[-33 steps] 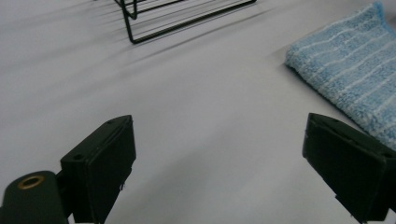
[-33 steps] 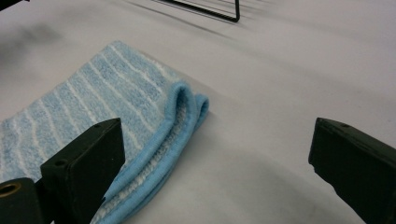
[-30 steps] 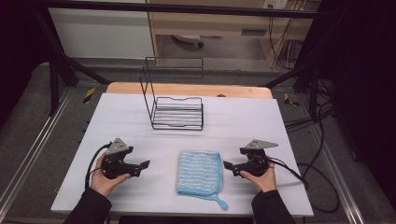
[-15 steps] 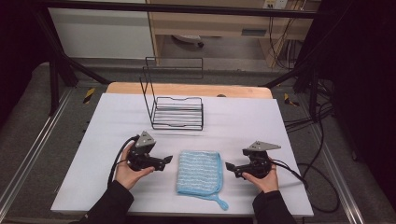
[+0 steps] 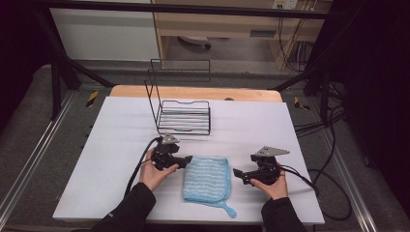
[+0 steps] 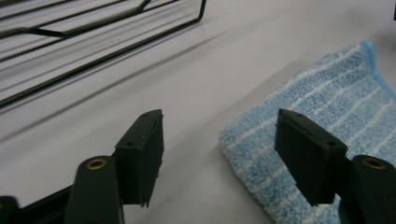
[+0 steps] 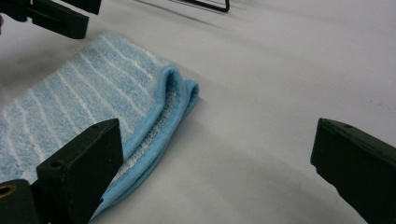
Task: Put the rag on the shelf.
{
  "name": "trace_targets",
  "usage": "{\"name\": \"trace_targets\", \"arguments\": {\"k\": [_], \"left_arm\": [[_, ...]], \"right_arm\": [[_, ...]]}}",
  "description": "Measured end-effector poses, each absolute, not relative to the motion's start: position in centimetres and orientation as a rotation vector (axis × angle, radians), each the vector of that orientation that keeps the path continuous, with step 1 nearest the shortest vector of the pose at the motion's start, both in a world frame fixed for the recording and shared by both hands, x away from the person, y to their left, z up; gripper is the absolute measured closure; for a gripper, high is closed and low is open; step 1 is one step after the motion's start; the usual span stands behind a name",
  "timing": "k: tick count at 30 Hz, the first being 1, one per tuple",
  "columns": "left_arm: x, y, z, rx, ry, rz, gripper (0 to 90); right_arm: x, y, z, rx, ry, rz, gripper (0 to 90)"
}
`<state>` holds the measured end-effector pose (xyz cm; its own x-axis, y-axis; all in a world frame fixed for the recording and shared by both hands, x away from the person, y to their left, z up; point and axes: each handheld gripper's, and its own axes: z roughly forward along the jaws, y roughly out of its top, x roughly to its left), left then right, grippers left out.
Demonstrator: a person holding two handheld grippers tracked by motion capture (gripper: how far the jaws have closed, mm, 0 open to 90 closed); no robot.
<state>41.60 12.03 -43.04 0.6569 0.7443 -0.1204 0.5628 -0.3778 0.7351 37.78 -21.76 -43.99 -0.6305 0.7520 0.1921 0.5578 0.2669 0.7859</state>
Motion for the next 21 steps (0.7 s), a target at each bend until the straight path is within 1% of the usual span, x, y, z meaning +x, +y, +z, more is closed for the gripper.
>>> {"name": "trace_targets", "arguments": {"k": [3, 9, 13, 16, 18, 21], "left_arm": [[41.8, 11.4, -43.7, 2.111, 1.020, 0.265, 41.9], [41.9, 11.1, -44.4, 2.109, 1.054, 0.194, 59.9], [41.6, 10.9, -44.6, 2.103, 1.061, 0.177, 68.7], [41.6, 11.0, -44.6, 2.105, 1.070, 0.161, 70.3], [41.6, 11.0, -44.7, 2.102, 1.076, 0.151, 73.4], [41.5, 10.9, -44.8, 2.107, 1.073, 0.150, 74.6]], "right_arm": [[37.8, -21.6, -44.1, 1.217, 2.319, 1.292, 3.7], [37.9, -21.7, -44.1, 1.216, 2.314, 1.294, 5.9], [38.0, -21.6, -44.1, 1.228, 2.318, 1.284, 4.9], [38.0, -21.5, -44.1, 1.233, 2.316, 1.291, 4.0], [38.0, -21.5, -44.0, 1.237, 2.308, 1.300, 2.4], [38.2, -21.5, -43.9, 1.237, 2.306, 1.300, 0.8]]}}
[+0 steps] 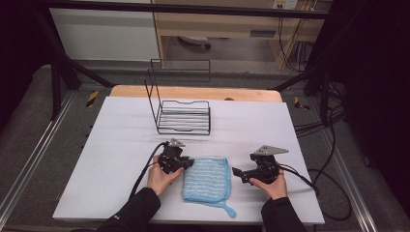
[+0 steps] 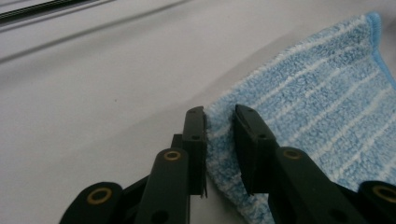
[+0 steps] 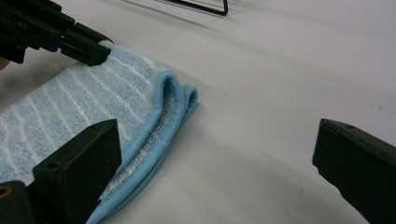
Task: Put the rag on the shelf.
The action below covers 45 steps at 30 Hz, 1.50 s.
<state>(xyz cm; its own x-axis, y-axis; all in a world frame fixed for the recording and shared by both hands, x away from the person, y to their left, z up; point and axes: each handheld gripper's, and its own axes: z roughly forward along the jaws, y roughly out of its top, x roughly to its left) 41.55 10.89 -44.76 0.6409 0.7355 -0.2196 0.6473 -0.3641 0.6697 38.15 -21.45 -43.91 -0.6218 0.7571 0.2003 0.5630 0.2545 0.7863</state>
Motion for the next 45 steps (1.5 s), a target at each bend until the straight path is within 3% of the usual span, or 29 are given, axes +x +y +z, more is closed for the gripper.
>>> {"name": "trace_targets", "arguments": {"k": [5, 10, 17, 19, 20, 21, 23, 25, 45], "left_arm": [[41.4, 10.8, -44.8, 2.101, 1.071, 0.155, 76.5], [41.5, 10.9, -44.9, 2.101, 1.068, 0.152, 77.3], [41.5, 10.9, -44.9, 2.105, 1.055, 0.154, 77.3], [41.5, 10.9, -44.9, 2.103, 1.054, 0.155, 77.4], [41.5, 10.9, -44.9, 2.102, 1.055, 0.154, 77.3], [41.5, 10.9, -44.9, 2.103, 1.054, 0.155, 77.3], [41.4, 10.9, -44.9, 2.108, 1.048, 0.163, 77.3], [41.4, 10.8, -44.9, 2.112, 1.041, 0.173, 77.3], [41.4, 11.0, -45.0, 2.109, 1.019, 0.163, 78.6]], "right_arm": [[38.6, -20.2, -43.4, 1.222, 2.312, 1.259, 1.5], [39.6, -18.3, -43.0, 1.201, 2.343, 1.239, 8.4], [41.2, -16.0, -44.2, 1.241, 2.401, 1.161, 25.0], [41.3, -15.9, -44.5, 1.254, 2.402, 1.141, 31.1], [41.3, -15.7, -44.7, 1.271, 2.411, 1.155, 38.7], [41.3, -15.7, -44.7, 1.271, 2.411, 1.155, 38.7], [41.4, -15.7, -44.7, 1.289, 2.410, 1.187, 48.8], [41.4, -15.6, -44.9, 1.303, 2.428, 1.176, 52.2], [41.3, -15.6, -45.2, 1.428, 2.454, 1.233, 74.2]]}}
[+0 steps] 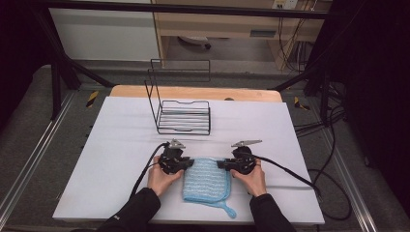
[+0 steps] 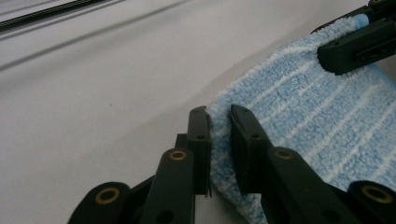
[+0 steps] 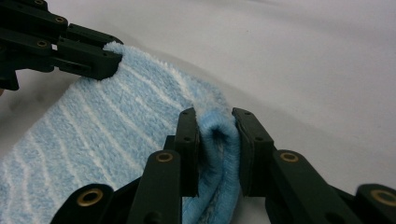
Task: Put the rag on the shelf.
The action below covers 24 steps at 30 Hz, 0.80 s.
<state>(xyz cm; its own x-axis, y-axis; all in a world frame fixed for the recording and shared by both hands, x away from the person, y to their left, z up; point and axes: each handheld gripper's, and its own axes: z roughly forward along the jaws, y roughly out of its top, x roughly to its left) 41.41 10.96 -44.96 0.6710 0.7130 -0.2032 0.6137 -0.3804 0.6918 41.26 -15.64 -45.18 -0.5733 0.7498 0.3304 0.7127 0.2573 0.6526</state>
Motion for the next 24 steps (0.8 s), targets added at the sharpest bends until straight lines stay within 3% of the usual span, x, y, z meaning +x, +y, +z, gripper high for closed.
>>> {"name": "trace_targets", "arguments": {"k": [24], "left_arm": [[40.8, 12.1, -42.7, 2.023, 0.963, 0.144, 82.3]], "right_arm": [[40.1, -16.5, -42.8, 1.380, 2.382, 1.390, 78.1]]}}
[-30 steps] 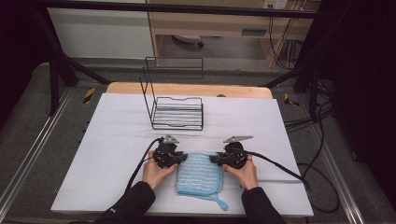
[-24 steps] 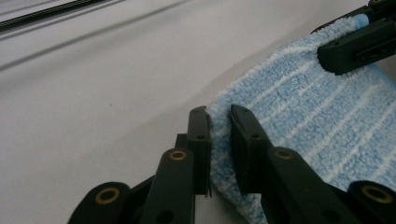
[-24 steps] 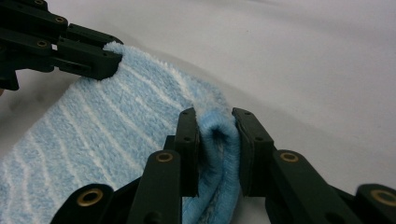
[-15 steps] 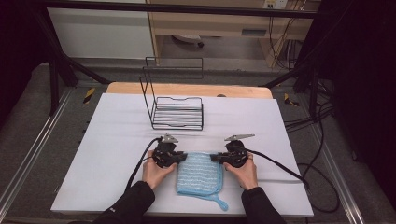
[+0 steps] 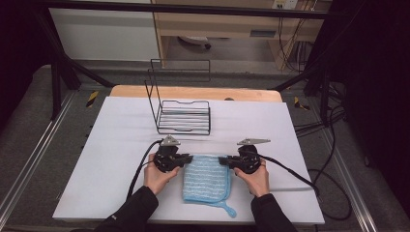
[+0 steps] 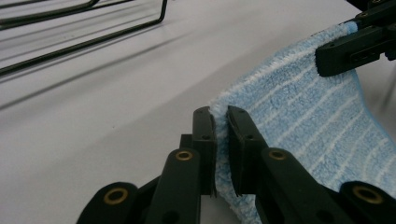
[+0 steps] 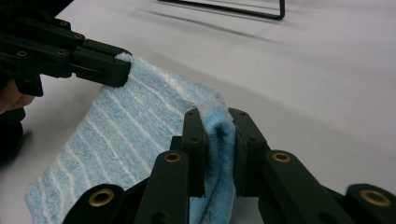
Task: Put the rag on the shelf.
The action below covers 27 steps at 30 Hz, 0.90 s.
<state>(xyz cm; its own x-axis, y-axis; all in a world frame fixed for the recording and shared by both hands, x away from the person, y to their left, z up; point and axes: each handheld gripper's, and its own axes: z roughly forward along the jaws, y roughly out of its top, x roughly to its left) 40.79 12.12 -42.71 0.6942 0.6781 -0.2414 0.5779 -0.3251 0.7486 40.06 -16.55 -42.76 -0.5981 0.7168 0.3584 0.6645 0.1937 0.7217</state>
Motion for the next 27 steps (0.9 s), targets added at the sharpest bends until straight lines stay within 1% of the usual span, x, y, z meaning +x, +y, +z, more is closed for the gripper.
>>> {"name": "trace_targets", "arguments": {"k": [13, 27], "left_arm": [[39.9, 12.2, -40.9, 1.991, 0.904, 0.202, 82.3], [39.1, 12.7, -38.9, 1.933, 0.859, 0.258, 82.3]], "right_arm": [[39.3, -17.0, -41.4, 1.333, 2.326, 1.456, 78.0], [38.2, -16.8, -39.1, 1.234, 2.247, 1.493, 78.1]]}}
